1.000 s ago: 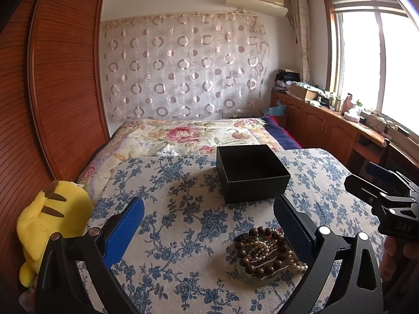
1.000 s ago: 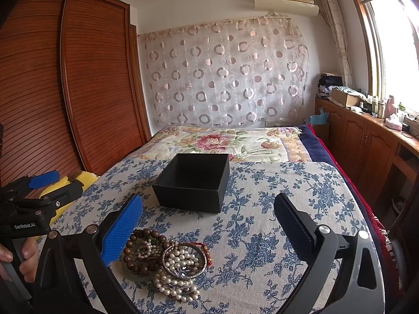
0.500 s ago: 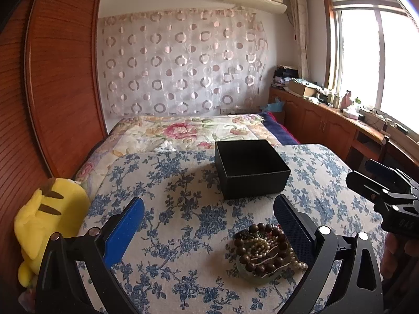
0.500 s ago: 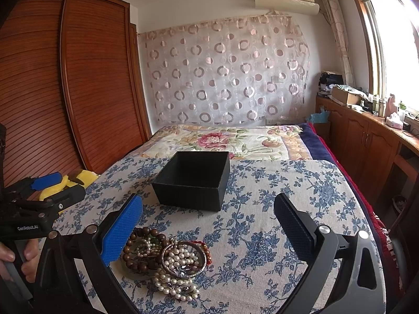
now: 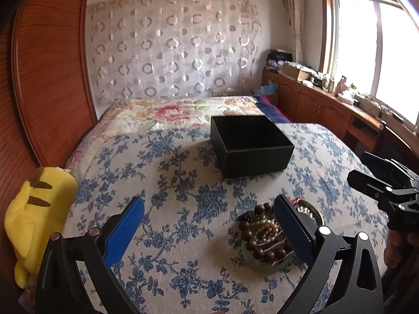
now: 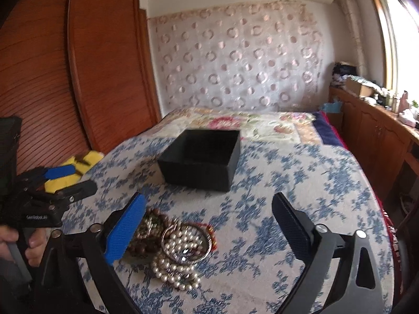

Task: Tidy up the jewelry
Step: 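Reach the left tool to the brown bead bracelet and close on it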

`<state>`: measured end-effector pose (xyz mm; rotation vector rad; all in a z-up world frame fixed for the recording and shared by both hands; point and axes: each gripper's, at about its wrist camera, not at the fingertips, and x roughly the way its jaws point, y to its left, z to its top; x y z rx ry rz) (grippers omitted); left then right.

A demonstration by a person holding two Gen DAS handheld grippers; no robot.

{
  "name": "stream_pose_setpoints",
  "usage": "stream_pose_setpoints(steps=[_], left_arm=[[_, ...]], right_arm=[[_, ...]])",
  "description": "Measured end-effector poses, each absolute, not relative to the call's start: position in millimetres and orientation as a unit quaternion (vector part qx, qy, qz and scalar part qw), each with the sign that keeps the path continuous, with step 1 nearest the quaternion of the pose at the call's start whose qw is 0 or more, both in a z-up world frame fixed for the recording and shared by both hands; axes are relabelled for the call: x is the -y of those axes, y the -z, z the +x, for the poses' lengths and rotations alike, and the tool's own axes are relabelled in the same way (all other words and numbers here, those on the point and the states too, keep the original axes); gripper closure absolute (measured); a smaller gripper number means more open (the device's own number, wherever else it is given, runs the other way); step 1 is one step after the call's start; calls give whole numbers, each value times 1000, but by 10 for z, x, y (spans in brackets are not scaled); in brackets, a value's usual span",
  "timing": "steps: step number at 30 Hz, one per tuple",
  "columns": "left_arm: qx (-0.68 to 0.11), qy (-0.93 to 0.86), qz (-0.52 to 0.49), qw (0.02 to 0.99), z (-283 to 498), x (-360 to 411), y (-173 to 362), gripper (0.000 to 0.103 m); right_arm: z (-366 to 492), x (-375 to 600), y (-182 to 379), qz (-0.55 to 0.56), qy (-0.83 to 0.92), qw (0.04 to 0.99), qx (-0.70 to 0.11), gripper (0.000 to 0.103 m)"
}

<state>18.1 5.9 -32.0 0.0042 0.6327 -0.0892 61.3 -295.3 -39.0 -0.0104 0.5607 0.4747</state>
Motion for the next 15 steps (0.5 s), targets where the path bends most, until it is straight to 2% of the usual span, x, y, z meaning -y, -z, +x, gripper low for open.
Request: stream_pose_setpoints(steps=[10,15], left_arm=[[-340,58,-1,939,254,-127,538,8],[-349,68,-10,935,262,-161,612,8]], right_arm=[[733,2810,716,-8,-273,900,-341,19],[804,2748,878,-5,-289,881,-375,19]])
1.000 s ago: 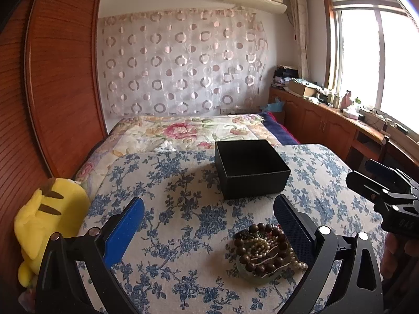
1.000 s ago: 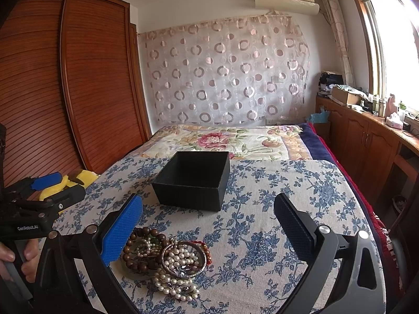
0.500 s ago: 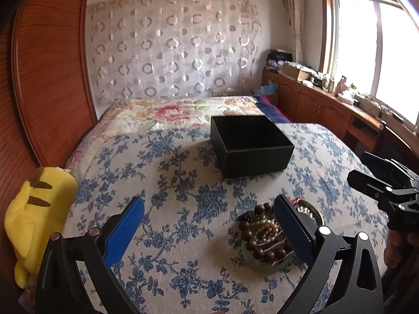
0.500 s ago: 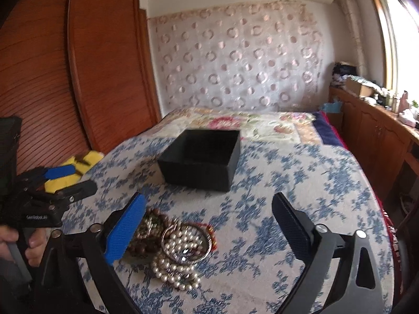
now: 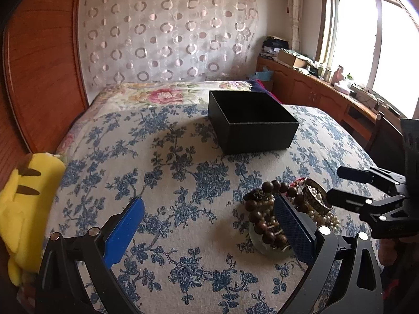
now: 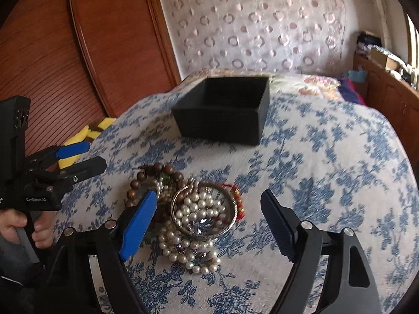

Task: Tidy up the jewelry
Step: 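Reach the left tool to the brown bead bracelet and close on it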

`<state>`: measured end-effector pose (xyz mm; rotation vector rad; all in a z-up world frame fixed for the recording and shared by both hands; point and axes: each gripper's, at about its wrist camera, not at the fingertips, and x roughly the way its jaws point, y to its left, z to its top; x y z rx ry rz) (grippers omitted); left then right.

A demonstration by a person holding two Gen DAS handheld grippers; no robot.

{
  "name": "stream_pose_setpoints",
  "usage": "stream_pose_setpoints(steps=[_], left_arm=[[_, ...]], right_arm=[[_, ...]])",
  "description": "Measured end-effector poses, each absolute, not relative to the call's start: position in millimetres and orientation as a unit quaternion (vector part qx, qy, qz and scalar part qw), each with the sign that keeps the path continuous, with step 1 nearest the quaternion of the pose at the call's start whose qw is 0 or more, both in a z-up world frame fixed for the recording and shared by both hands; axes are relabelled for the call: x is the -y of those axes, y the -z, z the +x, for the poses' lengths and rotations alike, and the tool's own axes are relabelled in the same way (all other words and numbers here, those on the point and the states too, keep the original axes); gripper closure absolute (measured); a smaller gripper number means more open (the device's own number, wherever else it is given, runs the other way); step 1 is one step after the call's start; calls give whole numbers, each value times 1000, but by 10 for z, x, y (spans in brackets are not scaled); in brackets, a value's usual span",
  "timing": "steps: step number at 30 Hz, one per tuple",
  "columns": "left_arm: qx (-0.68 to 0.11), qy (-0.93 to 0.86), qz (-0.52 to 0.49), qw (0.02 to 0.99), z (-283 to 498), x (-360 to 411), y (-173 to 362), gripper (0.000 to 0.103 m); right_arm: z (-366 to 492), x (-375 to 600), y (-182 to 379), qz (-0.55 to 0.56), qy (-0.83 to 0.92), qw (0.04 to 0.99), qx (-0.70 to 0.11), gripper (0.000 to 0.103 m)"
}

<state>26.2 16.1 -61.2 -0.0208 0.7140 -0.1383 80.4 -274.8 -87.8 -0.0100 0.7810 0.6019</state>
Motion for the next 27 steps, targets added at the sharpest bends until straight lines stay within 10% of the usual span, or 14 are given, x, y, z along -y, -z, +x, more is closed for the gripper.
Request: stream_pose_setpoints(steps=[12,27], left_arm=[[-380,123,-45,916,368,-161,763,36],[-417,170,-36,892,632,107,872,73]], right_arm=[[879,2679,1038,3,-303,858,-415,40],[736,2888,848,-12,-295,878,-376,41]])
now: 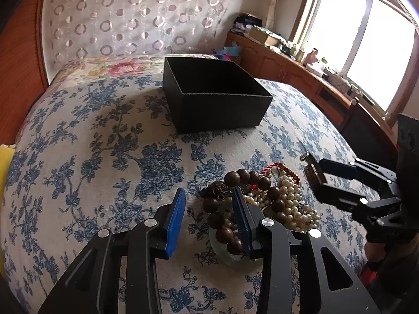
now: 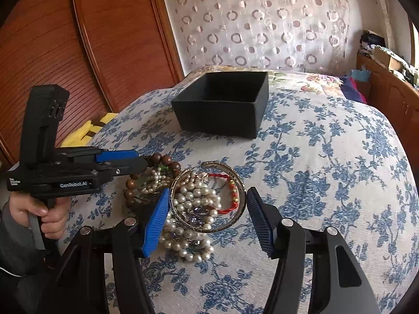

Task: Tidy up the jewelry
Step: 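Reach the left tool to the brown bead bracelet and close on it, then lift the bead bracelet with the left tool and lower it into the black box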

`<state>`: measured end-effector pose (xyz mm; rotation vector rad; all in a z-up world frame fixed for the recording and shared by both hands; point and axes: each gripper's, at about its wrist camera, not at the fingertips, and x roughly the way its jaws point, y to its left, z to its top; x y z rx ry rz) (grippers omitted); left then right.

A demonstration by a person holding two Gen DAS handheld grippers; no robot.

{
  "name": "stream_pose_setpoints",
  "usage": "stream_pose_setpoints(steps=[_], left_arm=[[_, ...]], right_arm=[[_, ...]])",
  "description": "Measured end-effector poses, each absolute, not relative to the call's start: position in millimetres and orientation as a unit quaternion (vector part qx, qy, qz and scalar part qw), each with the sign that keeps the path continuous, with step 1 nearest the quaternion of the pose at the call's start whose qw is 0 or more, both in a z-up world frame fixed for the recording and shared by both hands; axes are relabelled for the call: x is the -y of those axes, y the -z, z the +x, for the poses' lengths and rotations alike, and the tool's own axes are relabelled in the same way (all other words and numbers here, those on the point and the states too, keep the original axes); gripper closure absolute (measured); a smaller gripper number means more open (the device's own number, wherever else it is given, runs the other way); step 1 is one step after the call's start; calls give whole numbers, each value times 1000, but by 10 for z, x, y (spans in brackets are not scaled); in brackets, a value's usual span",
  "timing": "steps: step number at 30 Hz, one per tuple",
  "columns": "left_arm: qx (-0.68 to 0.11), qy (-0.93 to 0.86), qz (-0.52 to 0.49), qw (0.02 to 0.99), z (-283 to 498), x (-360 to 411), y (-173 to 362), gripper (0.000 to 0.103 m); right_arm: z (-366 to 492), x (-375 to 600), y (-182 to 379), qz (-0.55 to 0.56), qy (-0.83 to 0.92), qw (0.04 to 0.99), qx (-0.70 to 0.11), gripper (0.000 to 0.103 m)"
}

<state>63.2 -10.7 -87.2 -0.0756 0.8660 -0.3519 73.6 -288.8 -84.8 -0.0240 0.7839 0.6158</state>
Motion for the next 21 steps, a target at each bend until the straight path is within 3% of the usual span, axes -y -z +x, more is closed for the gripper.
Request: stream_pose_setpoints(steps=[3,21], left_arm=[[-419,170,-30,891,633,137,866,92],[-317,157,6,935,553,175,117,93]], right_arm=[[742,2920,850,-9,-294,879,-375,41],[839,2856,696,-28,-295,886,-356,41]])
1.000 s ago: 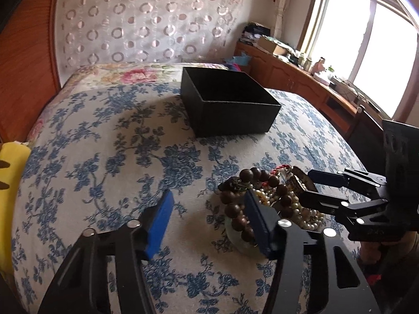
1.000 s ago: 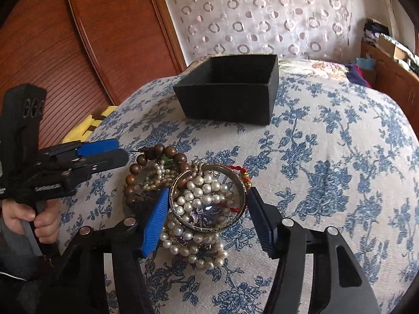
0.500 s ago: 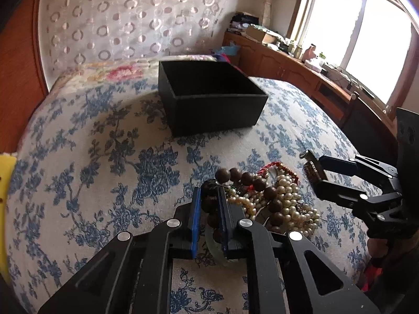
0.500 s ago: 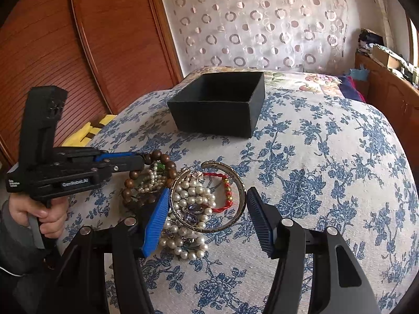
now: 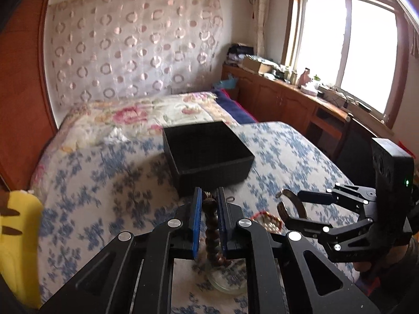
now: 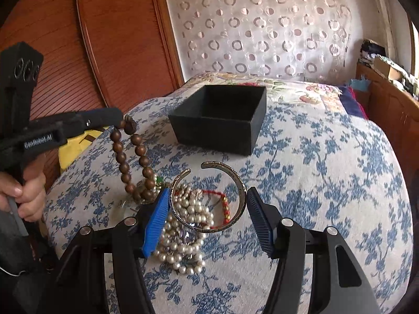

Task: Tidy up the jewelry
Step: 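Lift the bead bracelet with the left tool and lower it into the black box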

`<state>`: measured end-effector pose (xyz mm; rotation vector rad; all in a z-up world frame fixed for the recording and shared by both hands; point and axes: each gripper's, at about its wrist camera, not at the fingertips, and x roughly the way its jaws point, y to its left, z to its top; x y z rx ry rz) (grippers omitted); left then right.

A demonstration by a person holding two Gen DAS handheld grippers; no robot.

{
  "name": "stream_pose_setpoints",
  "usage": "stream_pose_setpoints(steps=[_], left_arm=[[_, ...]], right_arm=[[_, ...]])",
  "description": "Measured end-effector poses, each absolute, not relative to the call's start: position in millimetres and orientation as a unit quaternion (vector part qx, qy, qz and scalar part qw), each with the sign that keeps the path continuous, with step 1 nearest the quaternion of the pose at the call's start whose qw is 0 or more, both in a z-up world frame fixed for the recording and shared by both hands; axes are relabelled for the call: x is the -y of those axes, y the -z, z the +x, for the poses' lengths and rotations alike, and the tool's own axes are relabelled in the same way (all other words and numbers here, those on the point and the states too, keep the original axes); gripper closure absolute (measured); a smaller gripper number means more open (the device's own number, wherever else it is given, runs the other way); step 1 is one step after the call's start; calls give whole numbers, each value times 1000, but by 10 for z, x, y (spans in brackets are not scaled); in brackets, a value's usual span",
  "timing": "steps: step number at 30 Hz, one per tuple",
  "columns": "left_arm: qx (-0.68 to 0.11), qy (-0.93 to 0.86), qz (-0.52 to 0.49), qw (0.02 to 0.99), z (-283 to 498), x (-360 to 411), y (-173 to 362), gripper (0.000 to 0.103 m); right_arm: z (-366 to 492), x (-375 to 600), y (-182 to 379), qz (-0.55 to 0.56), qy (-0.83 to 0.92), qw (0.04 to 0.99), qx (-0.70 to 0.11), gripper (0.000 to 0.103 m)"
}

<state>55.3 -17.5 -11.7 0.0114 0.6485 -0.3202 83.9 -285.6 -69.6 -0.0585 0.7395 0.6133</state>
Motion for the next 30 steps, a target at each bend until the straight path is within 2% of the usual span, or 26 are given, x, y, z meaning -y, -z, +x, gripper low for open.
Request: stream_pose_setpoints(steps=[14,15,20,24,27,28,30], left_arm=[[-277,123,13,953,775,-65,-245,93],[-276,121,16,953,804,-74,-260,102],[-271,116,22,955,913,-79,-334,103],[-282,114,28,952,951,-101,-239,103],[-322,106,35,940,975,-185,52,103],[-333,102,39,937,984,-210,141,100],[-363,90,45,926,1023,-285,373,71]], right_arm=[[1247,2609,464,-77,-299,892,-329,41],[1295,2593,448,-78,-299,893,-328,41],[1537,2512,372,-89,-298,895,-319,41],[1593,2493,367,-88,-299,895,-320,41],[1568,2516,397,-84,-299,894,-323,41],[1562,2518,414,-85,-299,894,-324,41],[1537,2512,445,-88,-300,892,-328,41]])
